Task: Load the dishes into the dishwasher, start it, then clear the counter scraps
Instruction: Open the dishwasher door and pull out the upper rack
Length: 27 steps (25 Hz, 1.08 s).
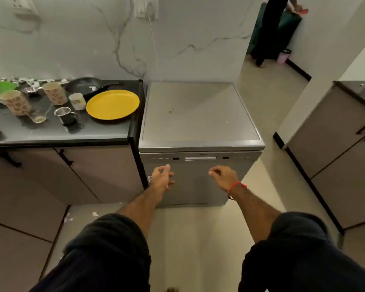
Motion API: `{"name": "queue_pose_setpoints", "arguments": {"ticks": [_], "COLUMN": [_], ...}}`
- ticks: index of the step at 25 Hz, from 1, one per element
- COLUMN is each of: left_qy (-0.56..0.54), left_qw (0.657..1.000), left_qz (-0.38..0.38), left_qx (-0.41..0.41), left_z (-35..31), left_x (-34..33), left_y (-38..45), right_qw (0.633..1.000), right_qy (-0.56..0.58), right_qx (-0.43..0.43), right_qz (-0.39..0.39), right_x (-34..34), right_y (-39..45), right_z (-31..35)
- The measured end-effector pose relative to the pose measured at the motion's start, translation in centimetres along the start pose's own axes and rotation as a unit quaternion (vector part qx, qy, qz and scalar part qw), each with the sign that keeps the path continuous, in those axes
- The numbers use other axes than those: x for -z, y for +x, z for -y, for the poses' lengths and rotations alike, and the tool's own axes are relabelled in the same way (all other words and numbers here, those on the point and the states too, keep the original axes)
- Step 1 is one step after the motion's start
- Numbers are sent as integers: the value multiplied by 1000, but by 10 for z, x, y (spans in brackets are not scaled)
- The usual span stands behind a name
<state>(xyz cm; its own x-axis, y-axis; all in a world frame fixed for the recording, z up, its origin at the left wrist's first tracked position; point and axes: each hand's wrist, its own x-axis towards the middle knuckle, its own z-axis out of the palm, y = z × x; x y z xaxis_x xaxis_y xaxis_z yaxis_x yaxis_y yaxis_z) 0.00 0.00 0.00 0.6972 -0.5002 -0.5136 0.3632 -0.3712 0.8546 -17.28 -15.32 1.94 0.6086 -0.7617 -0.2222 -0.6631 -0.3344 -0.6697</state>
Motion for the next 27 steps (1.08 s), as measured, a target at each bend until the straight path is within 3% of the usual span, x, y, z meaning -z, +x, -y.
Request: {"name": "queue_pose_setpoints", "arguments": {"ticks": [4, 8, 12, 14, 19, 24, 27], "left_qy": [-113, -214, -279, -314, -351, -329, -282], "left_qw": [988, 967, 946, 937, 925, 921, 926], "left_qz": [4, -9, 2, 14, -3, -35, -34], "left_qx": [102, 136, 164, 154, 145, 207, 248], "left_z": [-1, 4, 7, 3, 0, 11, 35], "left_x": [-45, -80, -110, -121, -135, -133, -130], "left_y": [51, 92, 127, 139, 148, 153, 134], "right_qw": [971, 830, 713, 675, 630, 686, 662], "right_qy": [215, 507, 645, 680, 729, 631, 630], "right_qx": [-104, -233, -274, -285, -266, -359, -403], "right_qz": [-5, 28, 11, -19, -36, -61, -45], "right_x": [-22, -32, -46, -55, -73, -79, -84], "right_y": [59, 120, 162, 172, 180, 175, 154], "right_z": [-15, -21, -30, -33, -37, -31, -34]}}
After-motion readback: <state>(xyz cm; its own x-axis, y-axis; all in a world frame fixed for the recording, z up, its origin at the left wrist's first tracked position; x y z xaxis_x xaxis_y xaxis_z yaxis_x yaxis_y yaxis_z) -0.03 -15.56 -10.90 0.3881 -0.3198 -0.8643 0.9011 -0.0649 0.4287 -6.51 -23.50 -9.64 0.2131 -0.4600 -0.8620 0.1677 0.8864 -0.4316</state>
